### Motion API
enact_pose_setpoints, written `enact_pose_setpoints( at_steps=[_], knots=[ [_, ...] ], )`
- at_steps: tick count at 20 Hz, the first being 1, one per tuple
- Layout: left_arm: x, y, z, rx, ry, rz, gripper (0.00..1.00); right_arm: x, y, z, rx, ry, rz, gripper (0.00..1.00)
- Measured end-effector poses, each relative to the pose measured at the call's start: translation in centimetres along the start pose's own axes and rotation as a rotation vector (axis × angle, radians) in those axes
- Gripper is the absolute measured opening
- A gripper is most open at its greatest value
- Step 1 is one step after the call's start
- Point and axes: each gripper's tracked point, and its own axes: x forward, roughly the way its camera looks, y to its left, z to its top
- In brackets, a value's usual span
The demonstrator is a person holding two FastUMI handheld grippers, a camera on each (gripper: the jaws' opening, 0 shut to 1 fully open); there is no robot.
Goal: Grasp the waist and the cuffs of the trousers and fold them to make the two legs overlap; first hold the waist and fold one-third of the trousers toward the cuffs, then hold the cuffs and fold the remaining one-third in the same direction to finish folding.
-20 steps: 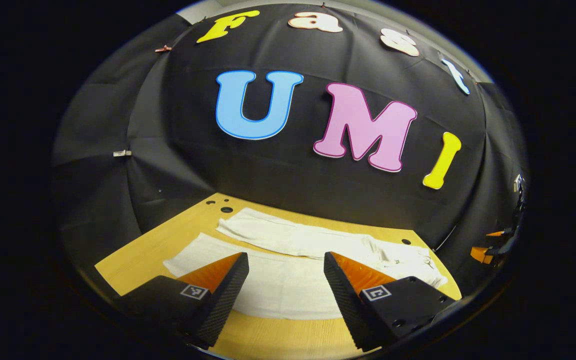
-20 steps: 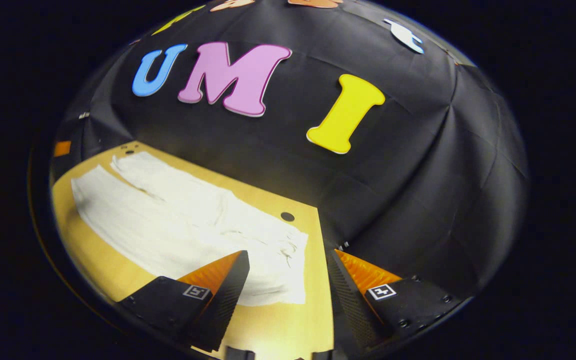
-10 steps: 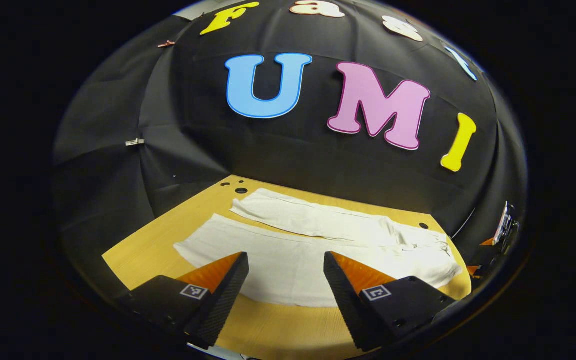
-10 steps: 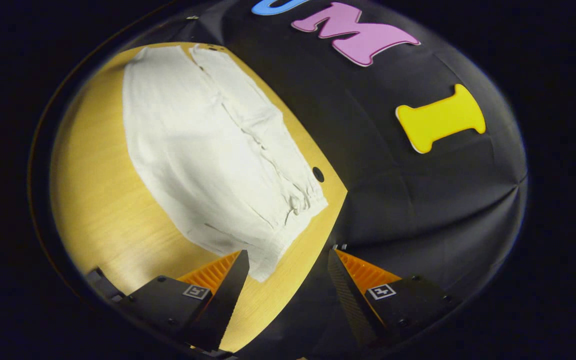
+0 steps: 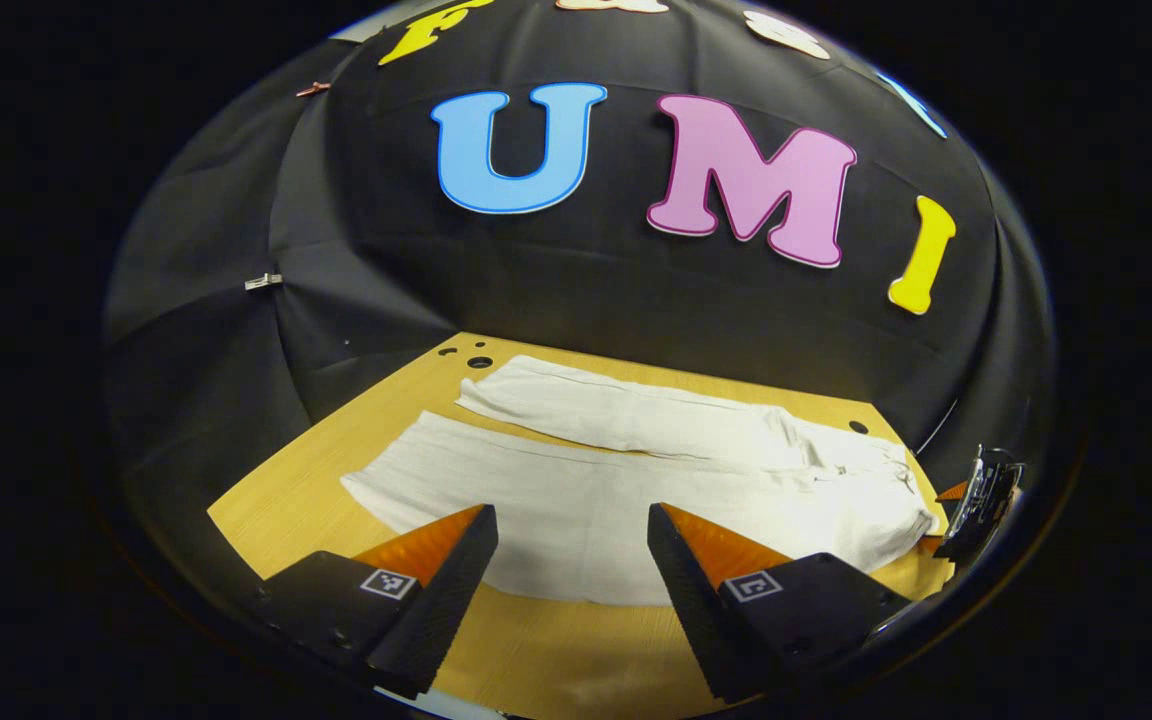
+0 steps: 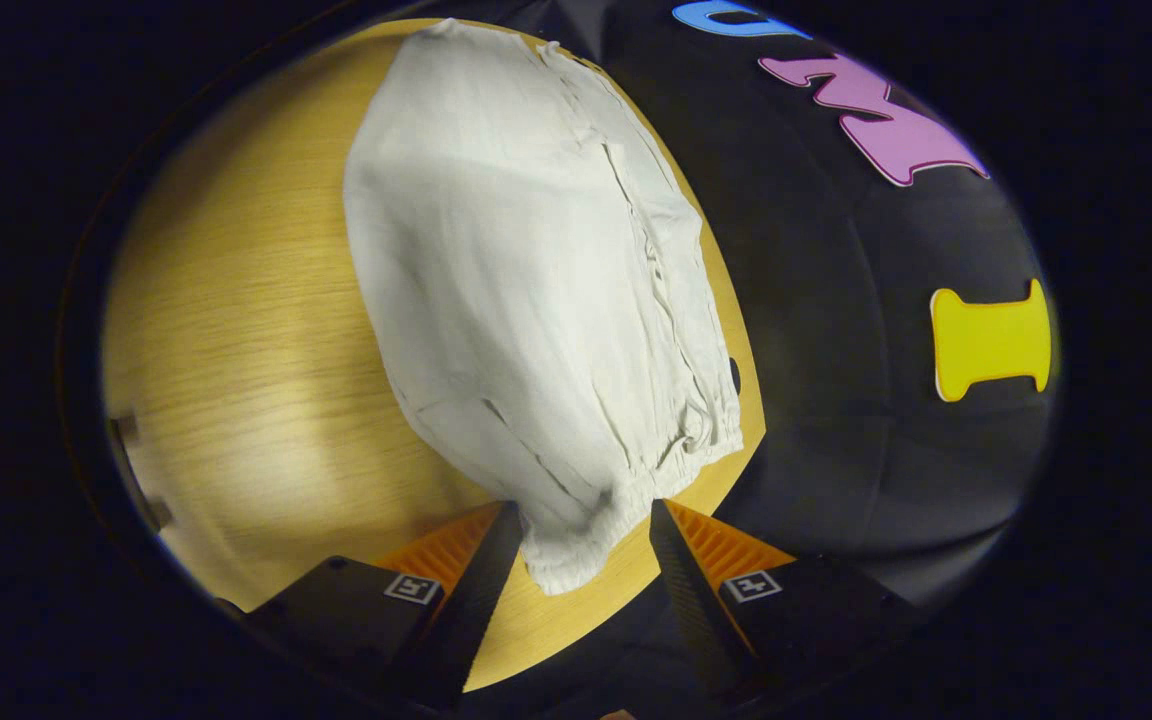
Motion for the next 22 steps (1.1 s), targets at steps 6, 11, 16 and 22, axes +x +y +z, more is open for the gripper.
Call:
enact_pose_setpoints(
  at_steps=[6,11,16,22],
  knots=[
    [1.6,0.2,-1.0,0.019,0.035,-0.006,0.96,2.1,0.4,0.5,-0.093,0.038,-0.011,0.53],
    [2.8,7.9,-3.0,0.225,0.106,0.032,0.97,2.8,1.2,0.2,-0.127,0.083,0.08,0.13],
    [5.2,20.4,-5.5,0.712,0.223,0.12,0.98,2.6,1.4,0.3,-0.075,0.128,0.181,0.05],
    [9.4,25.6,-7.2,0.967,0.332,0.08,0.98,2.5,1.4,0.3,-0.154,0.122,0.144,0.05]
  ],
)
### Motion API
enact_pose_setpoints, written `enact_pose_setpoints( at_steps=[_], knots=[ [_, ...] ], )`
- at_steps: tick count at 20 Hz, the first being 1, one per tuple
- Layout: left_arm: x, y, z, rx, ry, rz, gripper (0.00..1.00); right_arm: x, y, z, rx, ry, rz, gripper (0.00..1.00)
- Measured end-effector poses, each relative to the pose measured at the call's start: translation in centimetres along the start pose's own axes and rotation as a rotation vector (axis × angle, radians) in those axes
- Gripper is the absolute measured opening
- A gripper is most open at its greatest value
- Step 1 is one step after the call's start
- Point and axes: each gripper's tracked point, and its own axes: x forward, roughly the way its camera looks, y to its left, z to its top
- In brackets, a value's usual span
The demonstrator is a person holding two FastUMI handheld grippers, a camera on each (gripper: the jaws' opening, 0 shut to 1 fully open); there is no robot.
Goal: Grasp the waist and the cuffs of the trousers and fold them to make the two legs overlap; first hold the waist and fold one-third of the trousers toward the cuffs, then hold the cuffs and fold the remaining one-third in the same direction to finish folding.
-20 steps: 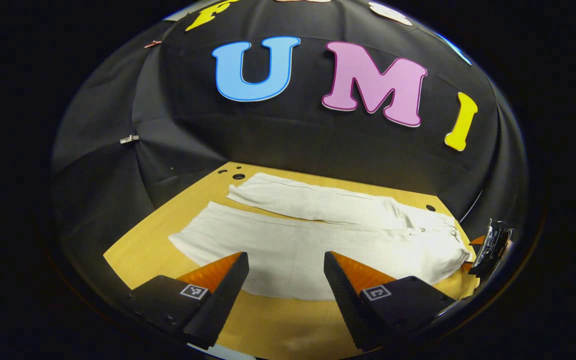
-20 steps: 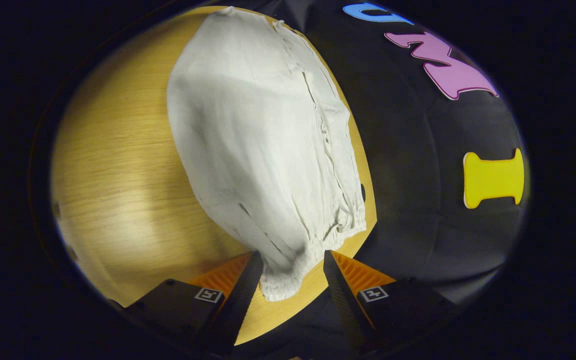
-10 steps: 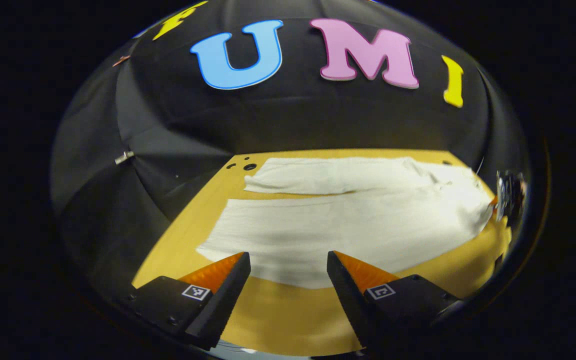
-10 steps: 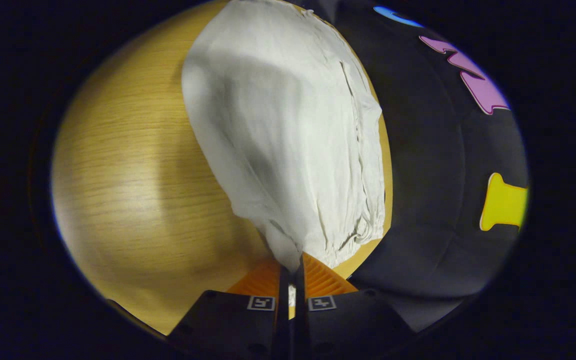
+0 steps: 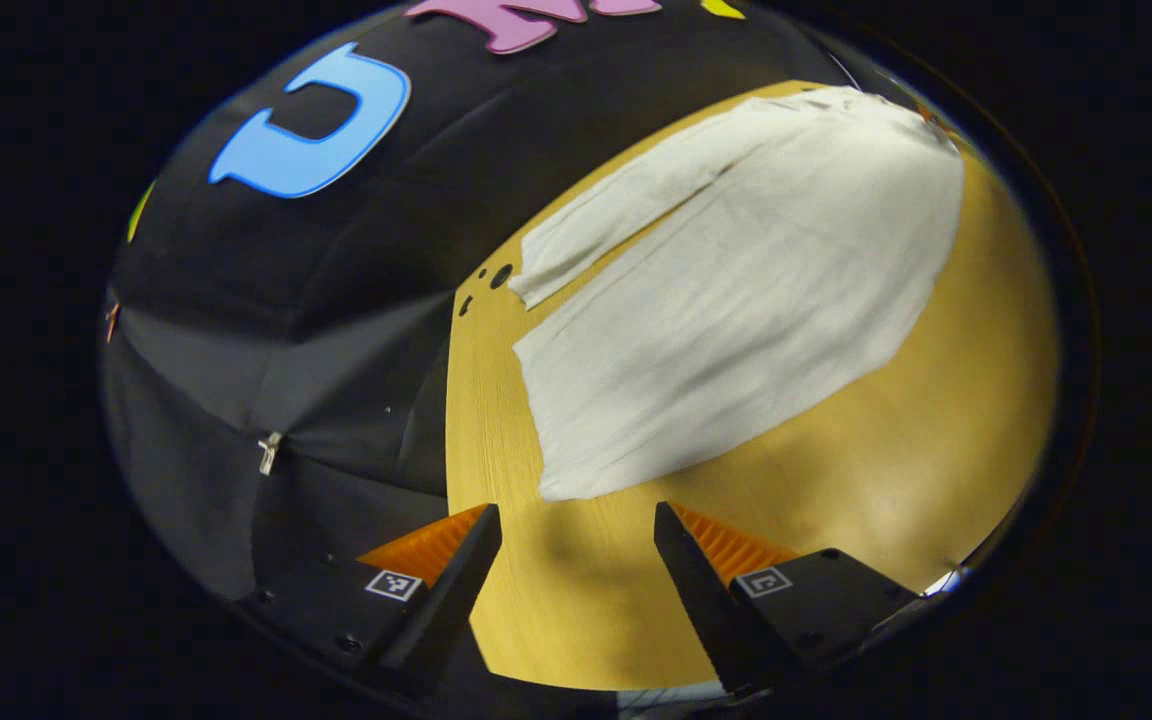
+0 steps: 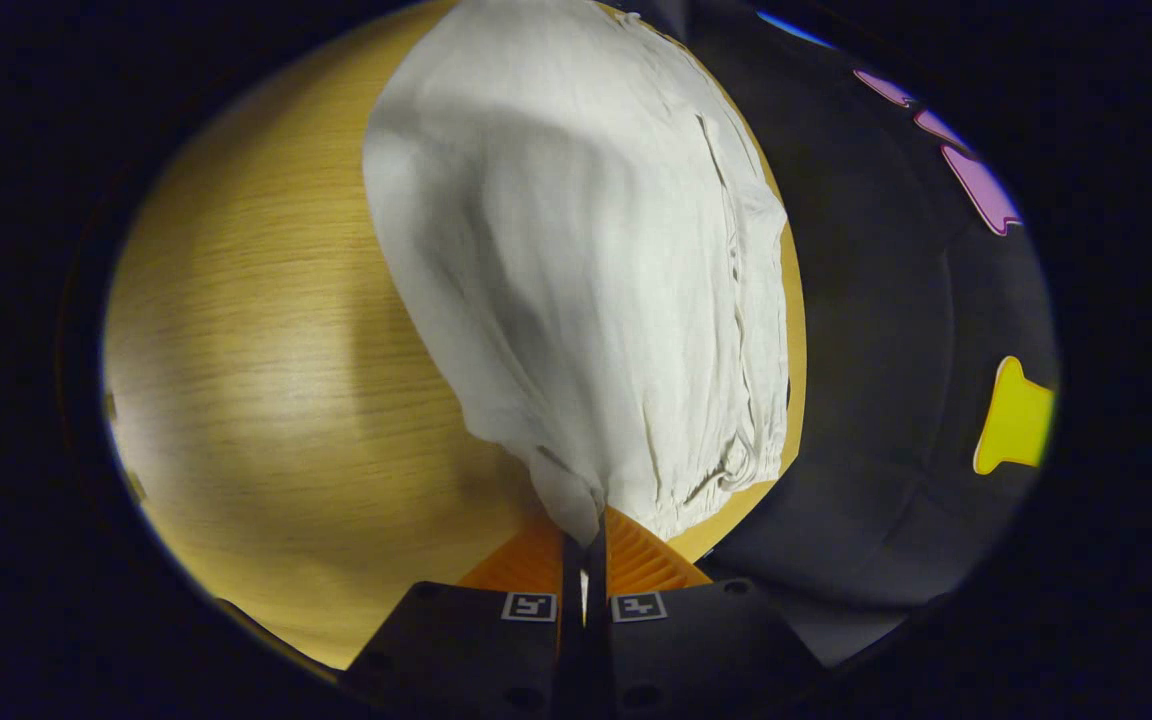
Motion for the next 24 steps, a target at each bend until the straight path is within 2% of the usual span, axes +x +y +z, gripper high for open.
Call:
enact_pose_setpoints(
  at_steps=[2,3,5,7,9,12,15,17,20,22,24],
  knots=[
    [1.9,-0.7,-0.6,0.067,0.021,-0.052,0.98,0.0,0.0,0.0,-0.013,-0.006,-0.008,0.05],
    [3.1,-0.5,-0.5,0.133,0.036,-0.051,0.98,0.0,0.0,0.0,-0.016,-0.005,-0.01,0.05],
    [5.1,-0.9,2.3,0.278,-0.014,-0.102,0.93,0.0,0.0,0.0,-0.028,-0.014,-0.021,0.05],
    [6.1,-1.0,2.8,0.414,-0.006,-0.156,0.92,-0.1,0.0,0.0,-0.044,-0.019,-0.035,0.05],
    [7.8,-0.9,3.1,0.476,0.028,-0.213,0.59,-0.1,0.0,0.1,-0.038,-0.023,-0.042,0.05],
    [8.7,-1.3,3.4,0.453,0.069,-0.243,0.38,-0.1,0.0,0.1,-0.029,-0.022,-0.051,0.05],
    [8.8,-1.8,3.7,0.495,0.067,-0.228,0.1,-0.1,0.0,0.0,-0.008,-0.018,-0.052,0.05],
    [8.8,-1.8,3.6,0.507,0.061,-0.204,0.06,0.0,0.0,0.1,0.017,-0.02,-0.052,0.05],
    [8.7,-1.5,4.1,0.44,0.048,-0.16,0.06,-0.1,-0.2,0.0,0.088,-0.018,-0.041,0.05],
    [7.6,-0.9,5.6,0.349,0.002,-0.108,0.06,-0.8,-1.7,0.0,0.183,-0.012,-0.081,0.05],
    [6.1,1.3,7.9,0.203,-0.074,-0.003,0.06,-2.1,-3.5,0.3,0.29,-0.018,-0.132,0.05]
  ],
)
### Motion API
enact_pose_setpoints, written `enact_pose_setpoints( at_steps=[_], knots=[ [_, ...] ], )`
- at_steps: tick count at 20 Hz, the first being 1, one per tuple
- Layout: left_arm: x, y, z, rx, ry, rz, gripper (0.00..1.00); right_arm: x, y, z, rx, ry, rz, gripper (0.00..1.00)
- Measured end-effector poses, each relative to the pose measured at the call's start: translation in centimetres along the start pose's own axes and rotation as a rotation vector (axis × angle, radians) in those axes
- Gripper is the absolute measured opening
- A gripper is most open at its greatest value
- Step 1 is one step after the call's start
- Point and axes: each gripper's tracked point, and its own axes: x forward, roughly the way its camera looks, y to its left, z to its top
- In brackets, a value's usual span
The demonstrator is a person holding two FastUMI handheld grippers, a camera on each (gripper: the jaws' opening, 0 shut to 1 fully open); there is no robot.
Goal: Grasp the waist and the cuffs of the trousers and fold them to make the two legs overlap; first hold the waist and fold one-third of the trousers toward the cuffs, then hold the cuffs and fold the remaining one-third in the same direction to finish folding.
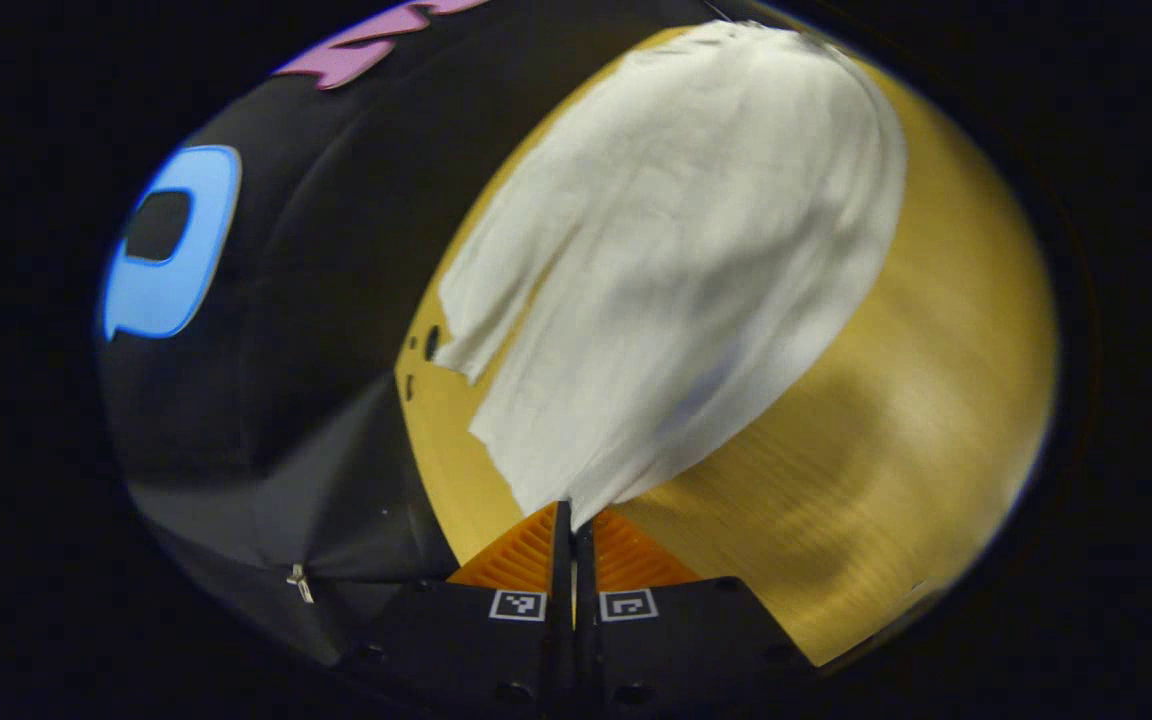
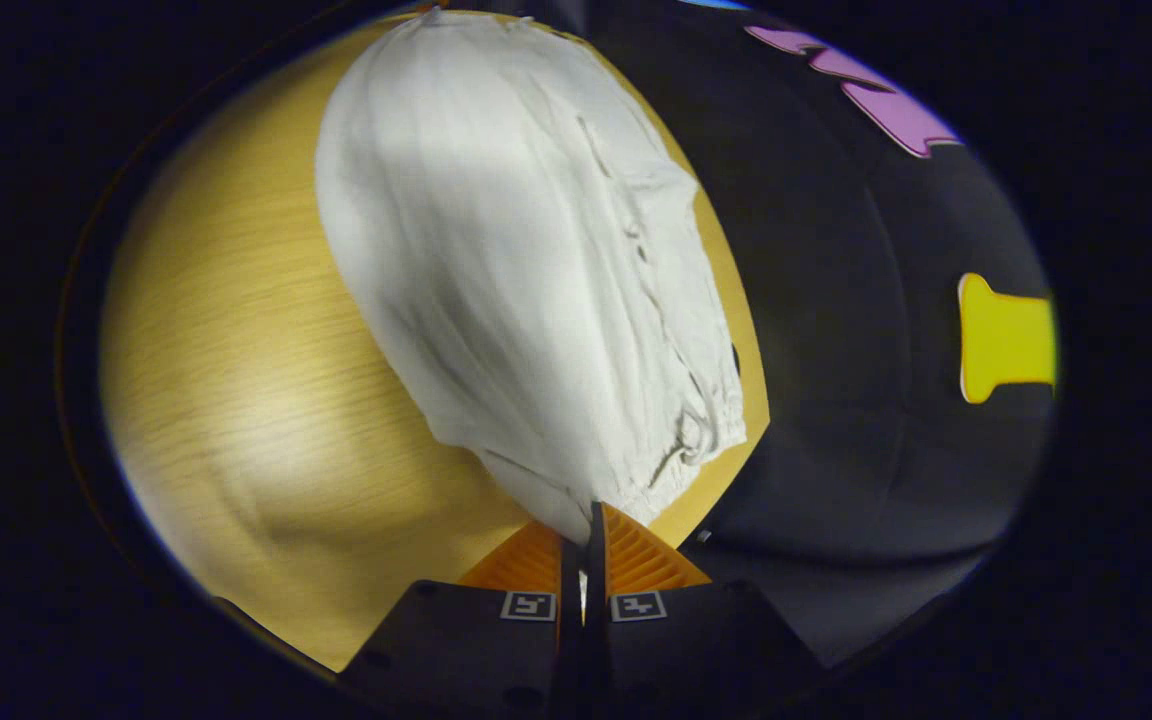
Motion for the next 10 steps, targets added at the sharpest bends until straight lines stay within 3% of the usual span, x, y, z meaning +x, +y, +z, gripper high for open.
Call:
enact_pose_setpoints(
  at_steps=[3,8,10],
  knots=[
    [-1.1,2.3,2.3,-0.162,-0.04,0.086,0.05,-1.1,-3.8,2.2,0.178,-0.011,-0.066,0.05],
    [-0.1,7.7,6.2,-0.392,-0.079,0.142,0.05,0.4,-11.0,5.1,0.535,-0.025,-0.144,0.05],
    [2.0,10.4,8.0,-0.519,-0.101,0.153,0.05,0.8,-13.5,7.0,0.613,-0.038,-0.166,0.05]
  ],
)
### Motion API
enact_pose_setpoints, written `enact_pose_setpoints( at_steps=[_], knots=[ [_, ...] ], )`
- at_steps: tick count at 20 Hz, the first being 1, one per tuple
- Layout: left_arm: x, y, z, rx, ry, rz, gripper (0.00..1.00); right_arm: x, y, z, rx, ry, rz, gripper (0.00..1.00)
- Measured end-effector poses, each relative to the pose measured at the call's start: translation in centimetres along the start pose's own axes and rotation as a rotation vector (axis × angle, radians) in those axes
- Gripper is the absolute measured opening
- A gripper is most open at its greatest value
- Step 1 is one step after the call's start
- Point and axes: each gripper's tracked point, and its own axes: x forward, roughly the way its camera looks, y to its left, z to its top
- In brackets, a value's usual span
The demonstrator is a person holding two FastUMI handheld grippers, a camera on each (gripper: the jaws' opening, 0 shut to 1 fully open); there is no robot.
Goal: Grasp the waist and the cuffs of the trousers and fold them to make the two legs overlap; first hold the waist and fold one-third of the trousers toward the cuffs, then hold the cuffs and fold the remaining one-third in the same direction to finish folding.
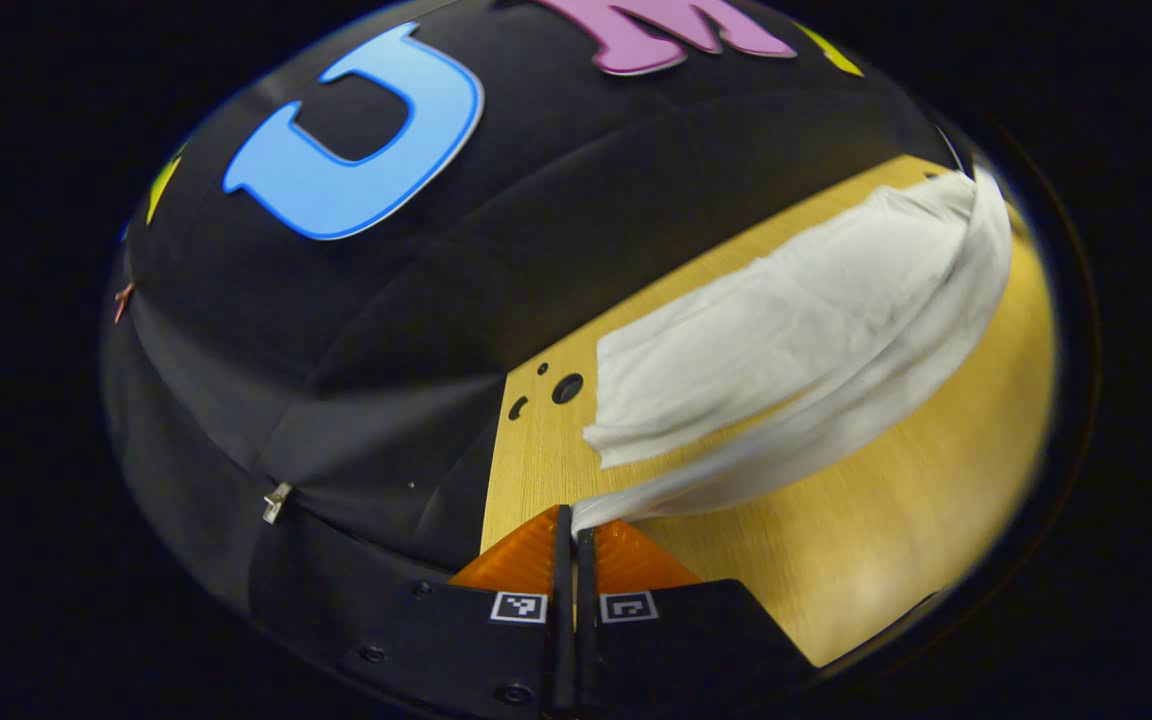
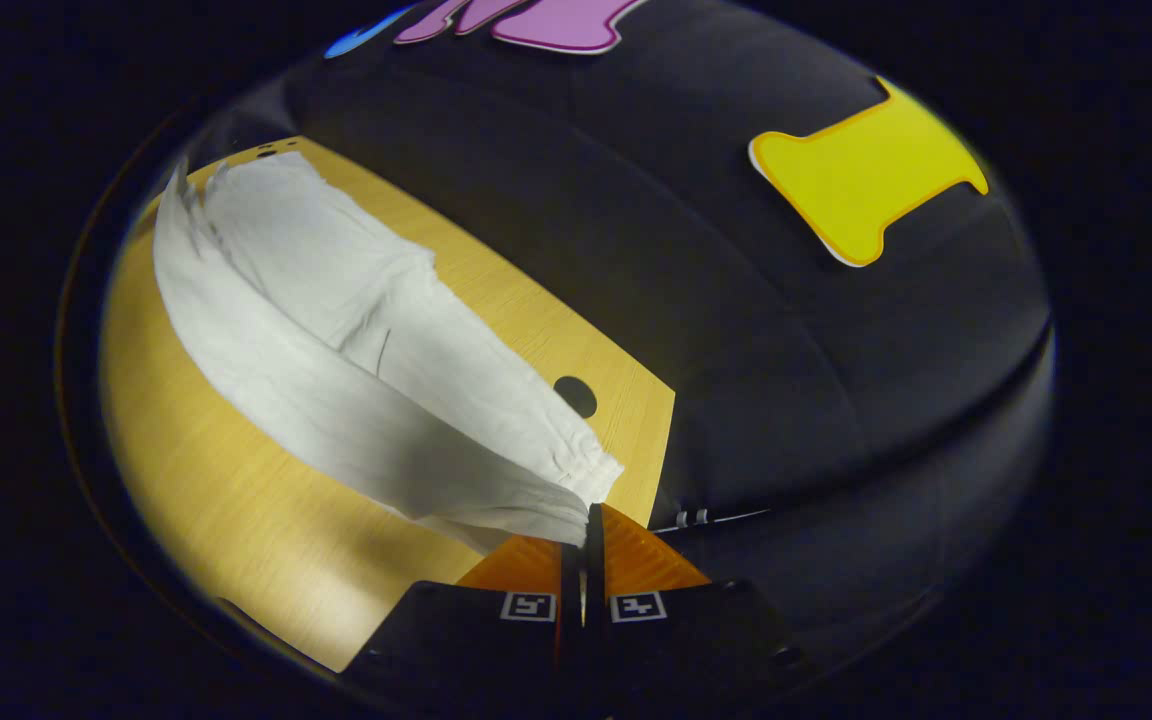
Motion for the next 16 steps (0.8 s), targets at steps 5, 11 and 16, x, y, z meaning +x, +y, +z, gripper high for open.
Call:
enact_pose_setpoints(
  at_steps=[5,11,16],
  knots=[
    [5.8,0.7,6.4,-0.178,-0.028,-0.016,0.05,4.8,-1.4,4.2,0.2,-0.004,0.008,0.05],
    [14.1,-2.0,9.1,-0.342,0.015,-0.097,0.05,9.4,-1.2,2.8,0.354,0.111,0.023,0.05],
    [18.3,-4.4,9.2,-0.4,0.026,-0.132,0.05,11.4,-1.0,1.6,0.42,0.14,0.01,0.06]
  ],
)
